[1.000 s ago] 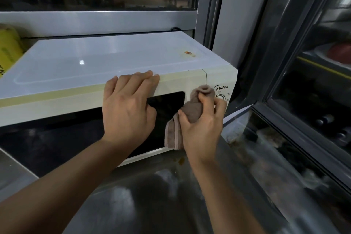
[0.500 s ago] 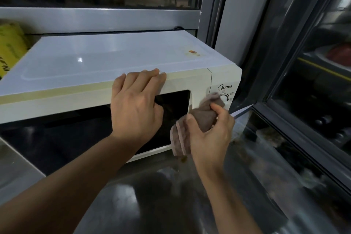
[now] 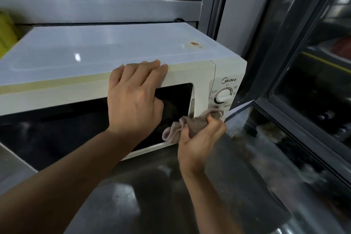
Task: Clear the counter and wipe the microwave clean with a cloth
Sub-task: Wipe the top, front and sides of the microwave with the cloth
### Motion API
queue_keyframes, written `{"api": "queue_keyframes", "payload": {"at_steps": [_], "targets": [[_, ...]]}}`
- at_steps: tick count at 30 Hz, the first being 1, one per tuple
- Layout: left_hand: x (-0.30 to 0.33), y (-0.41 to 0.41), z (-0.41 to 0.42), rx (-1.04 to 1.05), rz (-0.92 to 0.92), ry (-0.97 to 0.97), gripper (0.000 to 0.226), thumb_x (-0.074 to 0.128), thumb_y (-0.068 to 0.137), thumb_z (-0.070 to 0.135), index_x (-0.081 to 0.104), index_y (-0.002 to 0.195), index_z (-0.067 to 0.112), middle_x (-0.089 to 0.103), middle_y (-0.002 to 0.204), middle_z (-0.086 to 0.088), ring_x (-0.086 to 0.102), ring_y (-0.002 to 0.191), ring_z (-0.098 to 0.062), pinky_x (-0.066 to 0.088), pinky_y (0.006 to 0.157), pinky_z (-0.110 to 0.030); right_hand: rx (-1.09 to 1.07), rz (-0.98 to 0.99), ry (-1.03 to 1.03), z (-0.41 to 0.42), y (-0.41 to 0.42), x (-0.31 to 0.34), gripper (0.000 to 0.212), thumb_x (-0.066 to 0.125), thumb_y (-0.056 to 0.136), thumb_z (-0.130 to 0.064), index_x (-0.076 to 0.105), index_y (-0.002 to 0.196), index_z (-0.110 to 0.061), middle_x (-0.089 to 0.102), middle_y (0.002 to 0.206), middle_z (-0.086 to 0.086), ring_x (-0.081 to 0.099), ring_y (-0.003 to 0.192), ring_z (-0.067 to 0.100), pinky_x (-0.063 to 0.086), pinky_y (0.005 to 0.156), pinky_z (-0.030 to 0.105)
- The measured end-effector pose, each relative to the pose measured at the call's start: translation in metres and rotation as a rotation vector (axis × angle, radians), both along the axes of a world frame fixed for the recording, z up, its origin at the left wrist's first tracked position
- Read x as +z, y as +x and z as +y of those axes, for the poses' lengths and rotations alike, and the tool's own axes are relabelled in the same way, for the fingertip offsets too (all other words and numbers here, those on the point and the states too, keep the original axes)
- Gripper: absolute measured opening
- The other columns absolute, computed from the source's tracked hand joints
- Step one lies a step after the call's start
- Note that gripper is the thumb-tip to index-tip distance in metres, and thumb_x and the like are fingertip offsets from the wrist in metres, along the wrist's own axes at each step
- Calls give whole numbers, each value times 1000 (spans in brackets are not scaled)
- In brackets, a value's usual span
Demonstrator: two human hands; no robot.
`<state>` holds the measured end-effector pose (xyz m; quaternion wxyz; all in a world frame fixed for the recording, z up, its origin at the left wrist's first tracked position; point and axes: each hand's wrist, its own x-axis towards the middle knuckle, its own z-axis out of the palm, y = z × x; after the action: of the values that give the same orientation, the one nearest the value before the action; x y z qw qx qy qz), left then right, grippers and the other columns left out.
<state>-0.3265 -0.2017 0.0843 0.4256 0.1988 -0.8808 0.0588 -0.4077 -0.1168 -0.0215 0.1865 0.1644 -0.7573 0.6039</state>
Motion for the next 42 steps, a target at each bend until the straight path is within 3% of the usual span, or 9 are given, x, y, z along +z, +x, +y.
{"api": "queue_keyframes", "payload": {"at_steps": [5,13,16,18,23,28,33,38,42], "targets": [[-3,-1,-2,6,9,-24,59,62,62,3,60,121,10,63,120,-6,56,104,-32,30,93,-38,76,-140,-59,-1,-1,-31,45,71,76,-2,44,111,5,37,122,19,48,112,18,37,99,9],[-1,-1,2,34,-3,-12,59,61,62,2,60,120,11,63,120,-6,55,104,-32,31,92,-39,171,-33,123,37,-19,0,49,53,80,15,55,125,-3,31,120,-2,50,113,13,27,98,-1],[0,-1,2,31,-4,-22,59,60,61,3,61,119,10,63,119,-6,55,102,-33,31,91,-38,198,38,58,37,-28,22,50,48,79,19,53,126,4,38,126,10,49,106,-4,29,87,-7],[-1,-2,2,37,1,-27,59,61,61,2,61,119,11,63,119,-6,55,101,-33,30,90,-37,186,-3,103,40,-33,22,47,49,81,15,51,127,4,42,131,19,45,108,6,23,81,-11],[-3,-2,1,42,-10,-45,60,60,61,4,59,121,11,62,120,-6,54,101,-33,30,91,-38,185,-30,220,47,-49,13,40,49,85,12,58,121,-1,34,124,3,50,104,13,23,92,-5],[-3,-3,-1,36,-8,-42,59,58,62,7,59,121,12,62,121,-5,53,103,-33,30,91,-38,21,-137,57,43,-81,34,27,63,84,-2,61,110,-1,36,114,1,45,92,9,21,75,-13],[-5,-6,0,55,14,-41,58,56,62,9,60,119,12,62,118,-5,52,99,-32,29,89,-37,83,-14,128,40,-62,20,32,62,80,8,62,112,2,36,111,1,53,96,15,35,99,11],[-4,-6,2,66,10,-32,57,56,63,9,60,119,12,62,118,-5,53,100,-33,30,89,-38,189,168,255,48,-53,5,38,49,82,15,61,116,4,48,115,13,52,103,19,25,96,-1],[-3,-6,4,73,26,-17,55,56,63,9,61,118,12,63,117,-5,52,100,-33,31,89,-39,196,300,319,51,-52,-4,34,59,82,9,63,115,2,57,114,17,57,105,29,43,98,23]]}}
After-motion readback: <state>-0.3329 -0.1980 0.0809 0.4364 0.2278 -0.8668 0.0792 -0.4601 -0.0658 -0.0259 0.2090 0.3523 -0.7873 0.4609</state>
